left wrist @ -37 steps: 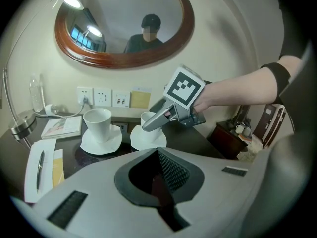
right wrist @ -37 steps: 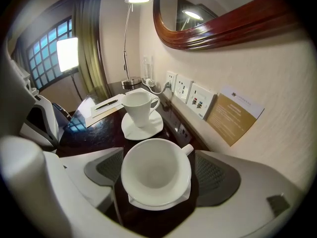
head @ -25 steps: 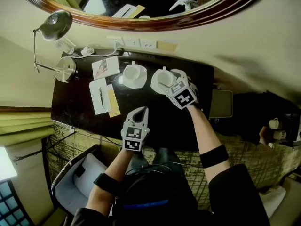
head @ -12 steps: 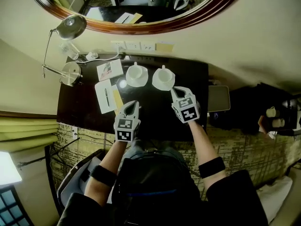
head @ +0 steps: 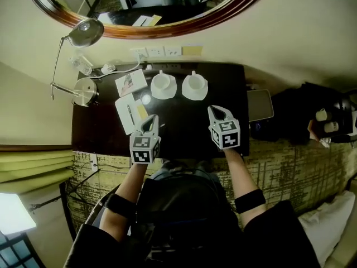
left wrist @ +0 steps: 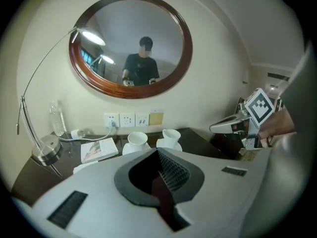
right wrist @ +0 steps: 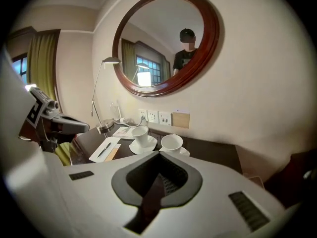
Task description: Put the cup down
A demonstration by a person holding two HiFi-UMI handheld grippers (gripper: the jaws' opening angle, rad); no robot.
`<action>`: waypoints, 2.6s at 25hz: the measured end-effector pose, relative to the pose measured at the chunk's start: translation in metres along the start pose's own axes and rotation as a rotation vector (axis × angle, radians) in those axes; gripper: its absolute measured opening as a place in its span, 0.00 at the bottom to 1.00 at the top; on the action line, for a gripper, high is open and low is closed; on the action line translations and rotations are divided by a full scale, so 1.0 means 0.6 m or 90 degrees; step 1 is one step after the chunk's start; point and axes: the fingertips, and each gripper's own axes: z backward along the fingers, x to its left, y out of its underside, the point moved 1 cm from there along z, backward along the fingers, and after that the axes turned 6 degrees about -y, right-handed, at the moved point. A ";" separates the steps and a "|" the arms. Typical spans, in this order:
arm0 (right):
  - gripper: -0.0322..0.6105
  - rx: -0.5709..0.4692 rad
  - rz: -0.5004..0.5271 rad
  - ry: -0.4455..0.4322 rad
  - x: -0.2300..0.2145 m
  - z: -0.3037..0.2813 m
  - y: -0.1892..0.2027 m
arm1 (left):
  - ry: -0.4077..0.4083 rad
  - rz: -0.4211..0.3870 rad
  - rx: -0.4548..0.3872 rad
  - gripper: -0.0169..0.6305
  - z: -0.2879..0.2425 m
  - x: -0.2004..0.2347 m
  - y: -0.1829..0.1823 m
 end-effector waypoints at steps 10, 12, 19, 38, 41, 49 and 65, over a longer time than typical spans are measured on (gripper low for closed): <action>0.05 -0.010 -0.057 0.027 0.027 0.036 0.042 | 0.015 -0.017 -0.011 0.03 0.024 0.019 0.009; 0.05 -0.004 -0.061 0.025 0.029 0.041 0.052 | 0.015 -0.014 -0.013 0.03 0.027 0.014 0.013; 0.05 -0.010 -0.060 0.013 0.027 0.056 0.057 | 0.002 0.034 -0.020 0.03 0.040 -0.001 0.020; 0.05 0.015 -0.066 -0.007 -0.004 0.073 0.096 | -0.006 0.055 -0.035 0.66 -0.049 0.013 0.037; 0.05 0.026 -0.073 0.009 -0.018 0.073 0.113 | 0.001 0.051 -0.004 0.80 -0.101 0.029 0.061; 0.05 0.028 -0.110 0.035 -0.052 0.054 0.156 | -0.002 0.057 0.009 0.87 -0.239 0.092 0.074; 0.05 -0.003 -0.176 0.092 -0.098 0.010 0.206 | 0.011 -0.046 0.001 0.89 -0.416 0.100 0.047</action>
